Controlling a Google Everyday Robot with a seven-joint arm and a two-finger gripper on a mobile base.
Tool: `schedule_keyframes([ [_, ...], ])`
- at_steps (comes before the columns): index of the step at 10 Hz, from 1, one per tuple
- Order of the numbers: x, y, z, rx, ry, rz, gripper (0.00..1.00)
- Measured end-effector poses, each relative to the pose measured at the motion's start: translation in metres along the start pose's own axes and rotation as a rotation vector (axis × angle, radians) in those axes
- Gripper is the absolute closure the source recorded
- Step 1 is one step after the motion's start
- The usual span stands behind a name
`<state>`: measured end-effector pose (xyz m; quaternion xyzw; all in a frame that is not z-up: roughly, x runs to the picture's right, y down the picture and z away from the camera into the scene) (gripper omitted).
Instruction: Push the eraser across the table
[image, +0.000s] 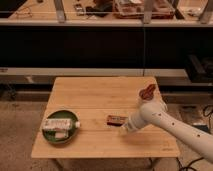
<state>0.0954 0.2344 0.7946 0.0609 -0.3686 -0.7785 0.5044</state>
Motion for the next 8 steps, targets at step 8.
schedule_keyframes([
  [8, 0.016, 0.049, 0.008, -0.060, -0.051, 0.058, 1.00],
])
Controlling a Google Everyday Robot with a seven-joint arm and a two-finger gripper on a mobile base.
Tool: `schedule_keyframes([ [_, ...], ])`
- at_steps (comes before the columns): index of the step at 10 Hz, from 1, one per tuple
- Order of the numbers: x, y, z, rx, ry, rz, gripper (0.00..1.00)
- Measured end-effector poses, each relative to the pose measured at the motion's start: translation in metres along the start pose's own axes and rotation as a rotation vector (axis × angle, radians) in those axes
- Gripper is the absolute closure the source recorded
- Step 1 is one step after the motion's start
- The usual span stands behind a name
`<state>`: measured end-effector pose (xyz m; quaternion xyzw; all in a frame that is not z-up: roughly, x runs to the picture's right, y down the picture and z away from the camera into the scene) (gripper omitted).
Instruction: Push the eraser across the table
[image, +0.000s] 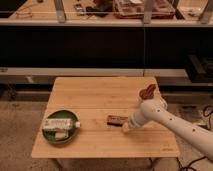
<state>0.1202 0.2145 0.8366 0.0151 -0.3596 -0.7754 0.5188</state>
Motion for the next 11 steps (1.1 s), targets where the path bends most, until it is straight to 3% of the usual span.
schedule_keyframes([
  [4, 0.038, 0.010, 0.007, -0.032, -0.047, -0.017, 1.00],
  [7, 0.072, 0.003, 0.027, -0.034, -0.093, -0.043, 1.00],
  [9, 0.095, -0.005, 0.039, -0.026, -0.099, -0.057, 1.00],
  [11, 0.124, -0.003, 0.041, -0.045, -0.083, -0.071, 1.00],
])
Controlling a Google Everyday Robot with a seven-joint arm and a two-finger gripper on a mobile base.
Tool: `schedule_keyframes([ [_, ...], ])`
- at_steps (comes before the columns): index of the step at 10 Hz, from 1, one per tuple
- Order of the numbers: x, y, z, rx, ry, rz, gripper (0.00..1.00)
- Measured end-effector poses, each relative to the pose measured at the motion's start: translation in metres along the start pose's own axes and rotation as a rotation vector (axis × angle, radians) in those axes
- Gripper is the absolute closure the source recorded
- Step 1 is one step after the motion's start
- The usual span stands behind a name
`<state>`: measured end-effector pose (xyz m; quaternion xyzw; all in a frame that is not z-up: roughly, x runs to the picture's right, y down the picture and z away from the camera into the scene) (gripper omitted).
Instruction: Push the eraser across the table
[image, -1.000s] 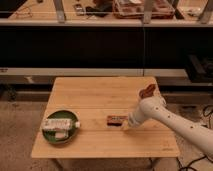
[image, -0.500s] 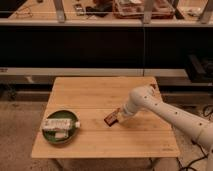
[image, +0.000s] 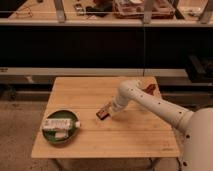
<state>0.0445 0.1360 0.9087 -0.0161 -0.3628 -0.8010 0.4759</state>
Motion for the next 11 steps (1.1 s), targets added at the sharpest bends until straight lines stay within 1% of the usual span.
schedule_keyframes([
  [4, 0.051, 0.005, -0.012, -0.012, 0.027, -0.015, 1.00],
  [5, 0.066, 0.001, -0.011, -0.010, 0.027, -0.031, 1.00],
  [6, 0.077, -0.004, -0.006, -0.003, 0.014, -0.047, 1.00],
  [8, 0.092, -0.009, 0.004, 0.015, 0.006, -0.053, 1.00],
  [9, 0.096, -0.007, 0.004, 0.011, 0.011, -0.045, 1.00],
  [10, 0.099, -0.003, 0.002, 0.005, 0.033, -0.016, 1.00],
  [11, 0.094, 0.011, -0.008, -0.014, 0.065, 0.034, 1.00],
])
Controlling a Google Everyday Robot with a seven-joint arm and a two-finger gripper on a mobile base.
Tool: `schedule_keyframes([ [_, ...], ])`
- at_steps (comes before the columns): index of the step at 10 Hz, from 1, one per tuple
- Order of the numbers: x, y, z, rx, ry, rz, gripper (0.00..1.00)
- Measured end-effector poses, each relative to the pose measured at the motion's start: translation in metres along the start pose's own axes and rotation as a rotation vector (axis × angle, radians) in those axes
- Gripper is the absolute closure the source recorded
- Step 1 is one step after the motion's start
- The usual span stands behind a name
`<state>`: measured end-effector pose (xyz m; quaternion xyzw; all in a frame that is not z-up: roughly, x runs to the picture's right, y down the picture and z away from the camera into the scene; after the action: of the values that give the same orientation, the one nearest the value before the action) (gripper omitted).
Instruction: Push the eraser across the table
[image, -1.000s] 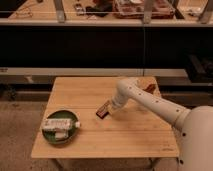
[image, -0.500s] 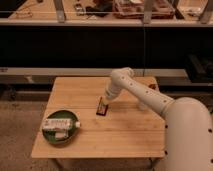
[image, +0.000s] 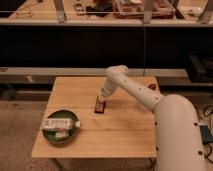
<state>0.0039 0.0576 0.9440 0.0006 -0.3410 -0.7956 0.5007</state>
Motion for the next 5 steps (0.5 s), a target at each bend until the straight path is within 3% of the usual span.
schedule_keyframes([
  [3, -0.023, 0.013, -0.022, -0.001, 0.080, 0.133, 1.00],
  [5, -0.029, 0.015, -0.026, -0.001, 0.094, 0.155, 1.00],
])
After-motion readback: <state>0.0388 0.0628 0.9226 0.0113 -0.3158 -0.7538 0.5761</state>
